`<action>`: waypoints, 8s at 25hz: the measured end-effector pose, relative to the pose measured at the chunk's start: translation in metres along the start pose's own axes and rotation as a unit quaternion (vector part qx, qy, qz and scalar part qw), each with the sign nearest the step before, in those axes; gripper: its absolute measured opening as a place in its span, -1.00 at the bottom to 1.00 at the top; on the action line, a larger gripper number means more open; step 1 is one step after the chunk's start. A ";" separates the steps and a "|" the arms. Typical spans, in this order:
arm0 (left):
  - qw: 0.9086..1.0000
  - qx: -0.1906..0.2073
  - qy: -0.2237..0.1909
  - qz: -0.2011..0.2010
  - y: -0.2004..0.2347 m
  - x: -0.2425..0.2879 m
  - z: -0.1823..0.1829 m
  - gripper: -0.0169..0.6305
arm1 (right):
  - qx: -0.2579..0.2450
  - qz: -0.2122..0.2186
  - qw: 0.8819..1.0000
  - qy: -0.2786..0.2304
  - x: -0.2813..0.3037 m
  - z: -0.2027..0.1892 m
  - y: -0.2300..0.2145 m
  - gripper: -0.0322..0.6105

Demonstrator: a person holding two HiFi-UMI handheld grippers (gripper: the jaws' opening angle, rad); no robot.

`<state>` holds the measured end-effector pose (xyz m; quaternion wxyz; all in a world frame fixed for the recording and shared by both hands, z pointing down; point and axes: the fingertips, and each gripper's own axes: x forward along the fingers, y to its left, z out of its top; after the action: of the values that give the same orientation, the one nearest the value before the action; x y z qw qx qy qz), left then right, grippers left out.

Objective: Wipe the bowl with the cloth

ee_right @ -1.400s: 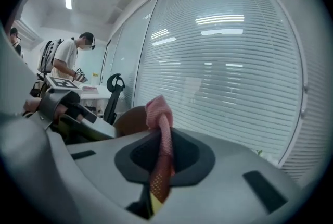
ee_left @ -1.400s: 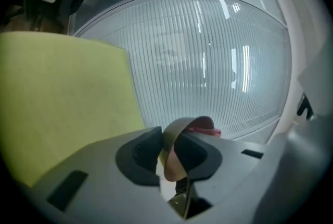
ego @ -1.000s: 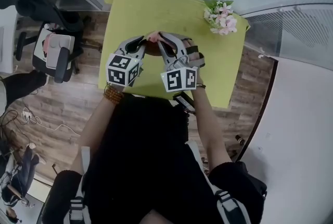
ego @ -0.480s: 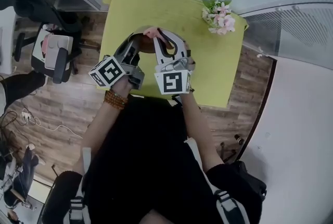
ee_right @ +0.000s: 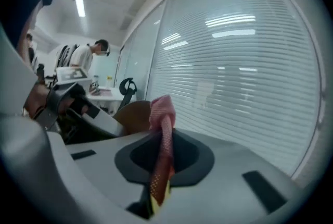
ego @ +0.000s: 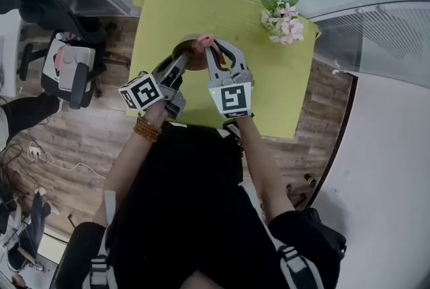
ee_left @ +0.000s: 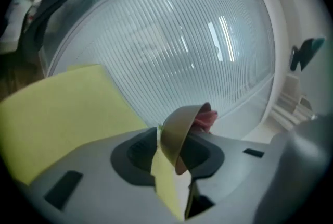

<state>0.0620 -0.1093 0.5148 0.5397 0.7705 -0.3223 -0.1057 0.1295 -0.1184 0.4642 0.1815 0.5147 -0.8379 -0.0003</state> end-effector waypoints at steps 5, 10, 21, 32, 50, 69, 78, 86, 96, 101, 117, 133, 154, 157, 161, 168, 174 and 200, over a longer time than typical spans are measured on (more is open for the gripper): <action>0.957 0.272 0.046 0.094 0.002 0.003 0.004 -0.66 | -0.191 0.084 0.977 0.039 0.002 0.002 0.026 -0.84; 0.964 0.247 0.042 0.085 -0.007 0.005 0.012 -0.79 | -0.144 0.071 0.986 0.036 0.000 0.006 0.025 -0.84; 0.991 -0.073 -0.085 0.069 0.012 -0.021 0.012 -0.75 | 0.141 0.015 0.990 0.012 -0.009 -0.008 0.024 -0.81; 0.943 0.270 0.186 0.058 -0.003 0.017 -0.048 -0.70 | -0.138 0.066 0.984 0.089 -0.030 -0.026 0.007 -0.84; 0.980 -0.181 -0.076 0.028 0.024 0.003 -0.002 -0.80 | 0.130 -0.047 0.990 0.018 -0.009 -0.014 0.008 -0.81; 0.991 0.131 0.024 -0.006 -0.057 -0.001 0.044 -0.85 | -0.234 -0.045 0.971 -0.028 -0.022 0.090 0.013 -0.84; 0.979 -0.149 0.037 -0.134 -0.076 -0.002 0.033 -0.83 | -0.048 -0.138 0.989 -0.029 -0.037 0.101 0.001 -0.84; 0.930 0.301 0.183 -0.107 -0.093 -0.018 0.025 -0.61 | -0.236 -0.124 0.961 0.079 -0.059 0.094 0.014 -0.84; 0.971 0.165 0.151 -0.090 -0.079 -0.032 0.018 -0.83 | -0.181 -0.167 0.969 0.021 -0.069 0.090 0.040 -0.82; 0.994 0.022 0.075 -0.075 -0.061 -0.033 0.028 -0.78 | -0.084 -0.247 0.965 -0.020 -0.066 0.073 0.036 -0.82; 0.958 0.229 0.159 -0.060 -0.036 -0.078 0.005 -0.74 | -0.193 -0.105 0.975 0.033 -0.054 0.076 0.085 -0.84; 0.987 -0.103 0.040 -0.117 -0.049 -0.097 0.019 -0.82 | 0.101 -0.191 0.970 -0.107 -0.080 0.083 0.089 -0.80; 0.981 0.128 0.133 -0.063 -0.035 -0.098 0.001 -0.73 | -0.128 -0.088 0.986 0.058 -0.065 0.060 0.121 -0.83; 0.991 0.053 0.094 -0.080 -0.036 -0.101 0.015 -0.69 | -0.063 -0.109 0.992 0.024 -0.064 0.067 0.120 -0.82; 0.993 -0.008 0.069 -0.091 -0.037 -0.101 0.023 -0.67 | 0.039 -0.123 0.992 0.000 -0.064 0.071 0.112 -0.79; 0.951 0.251 0.176 -0.048 -0.024 -0.093 -0.002 -0.51 | -0.230 -0.057 0.967 0.097 -0.053 0.065 0.113 -0.83; 0.938 0.297 0.175 -0.040 -0.032 -0.090 0.008 -0.83 | -0.320 -0.033 0.939 0.120 -0.039 0.072 0.129 -0.84; 0.948 0.263 0.176 -0.036 -0.002 -0.089 0.027 -0.86 | -0.208 -0.046 0.969 0.124 -0.012 0.053 0.123 -0.83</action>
<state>-0.0199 -0.0750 0.4853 0.3615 0.9026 -0.2108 0.1010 0.0124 -0.0603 0.4344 0.3871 0.4994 -0.7659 -0.1192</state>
